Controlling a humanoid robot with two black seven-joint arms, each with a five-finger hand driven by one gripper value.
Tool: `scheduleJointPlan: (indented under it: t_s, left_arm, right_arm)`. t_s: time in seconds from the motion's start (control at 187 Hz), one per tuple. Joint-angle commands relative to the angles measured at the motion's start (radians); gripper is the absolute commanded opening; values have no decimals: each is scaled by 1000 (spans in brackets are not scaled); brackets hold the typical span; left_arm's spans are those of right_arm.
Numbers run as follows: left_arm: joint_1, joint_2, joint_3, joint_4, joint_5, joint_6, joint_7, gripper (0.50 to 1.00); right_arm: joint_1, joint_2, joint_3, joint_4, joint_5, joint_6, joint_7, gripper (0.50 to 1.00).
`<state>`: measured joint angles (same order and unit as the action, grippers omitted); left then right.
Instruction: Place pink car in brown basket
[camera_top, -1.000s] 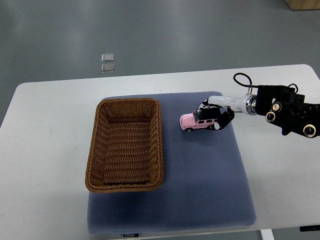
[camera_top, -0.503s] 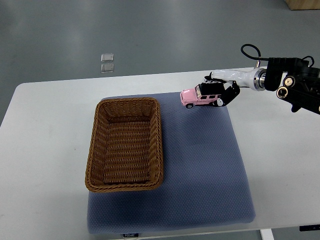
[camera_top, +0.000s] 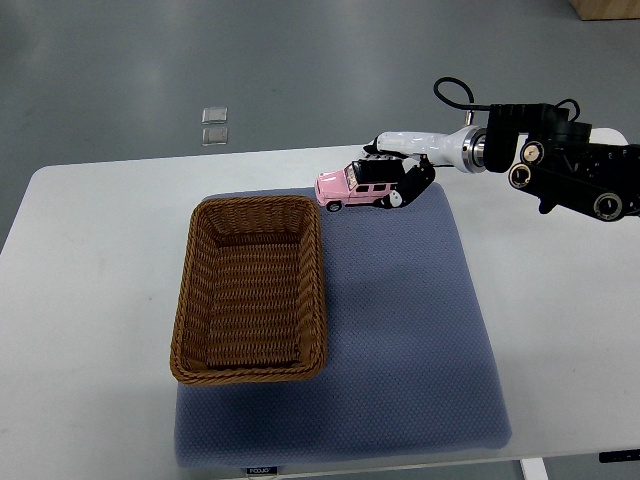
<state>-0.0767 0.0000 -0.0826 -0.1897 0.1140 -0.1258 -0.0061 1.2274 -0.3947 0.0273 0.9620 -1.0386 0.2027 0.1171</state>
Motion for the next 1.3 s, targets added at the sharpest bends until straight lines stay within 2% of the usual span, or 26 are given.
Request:
scheduleJointPlan:
  t_s: [0.0, 0.321, 0.679, 0.963, 1.027, 1.048, 1.064, 1.07, 1.075, 1.08, 1.086, 1.091, 1.096, 1.102, 1.107, 1.139, 1.15, 1.182, 1.235, 1.294]
  left_arm:
    - [0, 0, 1, 0, 1, 0, 0, 1000]
    - [0, 0, 1, -5, 1, 0, 0, 1000]
    - [0, 0, 1, -2, 1, 0, 0, 1000]
    - [0, 0, 1, 0, 1, 0, 0, 1000]
    - [0, 0, 1, 0, 1, 0, 0, 1000]
    - [0, 0, 1, 0, 1, 0, 0, 1000]
    - [0, 0, 1, 0, 1, 0, 0, 1000]
    - [0, 0, 1, 0, 1, 0, 0, 1000]
    - [0, 0, 1, -2, 1, 0, 0, 1000]
    - [0, 0, 1, -2, 1, 0, 0, 1000]
    - [0, 0, 1, -2, 1, 0, 0, 1000]
    - [0, 0, 1, -2, 1, 0, 0, 1000]
    - [0, 0, 1, -2, 1, 0, 0, 1000]
    - [0, 0, 1, -2, 1, 0, 0, 1000]
    - [0, 0, 1, -2, 1, 0, 0, 1000]
    - [0, 0, 3, -4, 1, 0, 0, 1000]
    - [0, 0, 3, -4, 1, 0, 0, 1000]
    - [0, 0, 3, -4, 1, 0, 0, 1000]
    - [0, 0, 3, -5, 1, 0, 0, 1000]
    - [0, 0, 3, -5, 1, 0, 0, 1000]
  right_arm:
    - [0, 40, 0, -11, 0, -8, 1, 500]
    - [-6, 226, -1, -118, -1, -34, 1, 500]
    - [-20, 378, -4, -209, 0, -46, 1, 500]
    - [-95, 395, -46, -253, -4, -77, 1, 500]
    - [-111, 395, -49, -255, -4, -91, 6, 556]
    - [-114, 395, -49, -255, -4, -92, 7, 588]
    - [-117, 395, -49, -255, -4, -94, 7, 633]
    - [-117, 395, -49, -255, -4, -94, 7, 633]
    - [-117, 395, -49, -255, -4, -94, 7, 664]
    - [-117, 395, -49, -255, -4, -94, 7, 664]
    - [-118, 395, -49, -255, -4, -94, 7, 694]
    - [-118, 395, -49, -255, -4, -94, 7, 695]
    - [-118, 395, -49, -255, -4, -95, 7, 725]
    - [-118, 395, -49, -255, -4, -95, 7, 725]
    - [-118, 395, -49, -255, -4, -94, 7, 754]
    - [-118, 395, -49, -255, -4, -94, 7, 809]
    - [-118, 395, -49, -255, -4, -94, 7, 809]
    - [-118, 395, -47, -255, -4, -94, 7, 856]
    - [-118, 395, -44, -255, -4, -94, 7, 901]
    - [-114, 395, -38, -255, -4, -94, 7, 907]
